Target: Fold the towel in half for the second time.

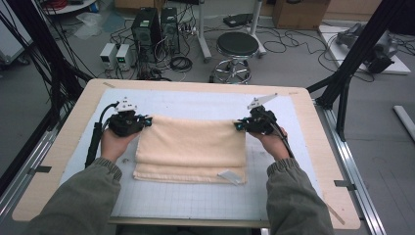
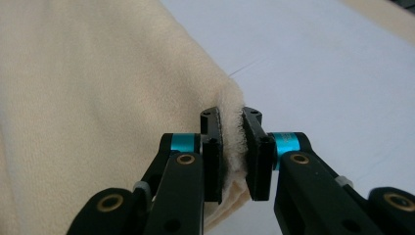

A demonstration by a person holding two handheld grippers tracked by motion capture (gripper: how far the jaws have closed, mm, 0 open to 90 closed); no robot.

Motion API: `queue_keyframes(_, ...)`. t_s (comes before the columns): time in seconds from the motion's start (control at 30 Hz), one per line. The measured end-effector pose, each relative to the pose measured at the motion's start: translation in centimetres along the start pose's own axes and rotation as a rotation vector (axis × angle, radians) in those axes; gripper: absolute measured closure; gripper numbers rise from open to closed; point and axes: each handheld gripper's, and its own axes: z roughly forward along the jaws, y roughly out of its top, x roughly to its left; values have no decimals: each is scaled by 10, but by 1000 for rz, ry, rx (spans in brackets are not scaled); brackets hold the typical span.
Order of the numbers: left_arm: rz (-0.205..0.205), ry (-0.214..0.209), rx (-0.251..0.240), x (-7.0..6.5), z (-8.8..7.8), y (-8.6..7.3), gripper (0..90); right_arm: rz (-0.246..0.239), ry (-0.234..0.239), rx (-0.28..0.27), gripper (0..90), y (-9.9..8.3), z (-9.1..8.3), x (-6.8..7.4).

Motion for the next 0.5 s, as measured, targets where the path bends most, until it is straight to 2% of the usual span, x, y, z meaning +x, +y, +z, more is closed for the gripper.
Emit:
queue_keyframes(0.07,-1,26,11,7,7,6,807,11,-29,-17,770,8,5,-8)
queue_keyframes(0.13,0,56,36,11,12,8,724,34,-65,-22,633,11,12,-13)
queue_keyframes(0.17,-15,51,36,14,12,6,689,57,-70,-25,577,10,15,-15)
queue_keyframes(0.2,-34,41,41,16,12,5,648,93,-59,-16,523,7,18,-17)
queue_keyframes(0.27,-27,32,43,17,7,0,586,135,-18,11,452,-1,22,-18)
queue_keyframes(0.37,-17,12,22,15,-4,-10,559,128,-13,0,432,-13,19,-13)
queue_keyframes(0.4,-10,-2,38,14,-7,-11,544,127,-8,-11,428,-15,16,-10)
queue_keyframes(0.5,32,-11,9,7,-19,-20,509,83,-7,-40,413,-19,8,4)
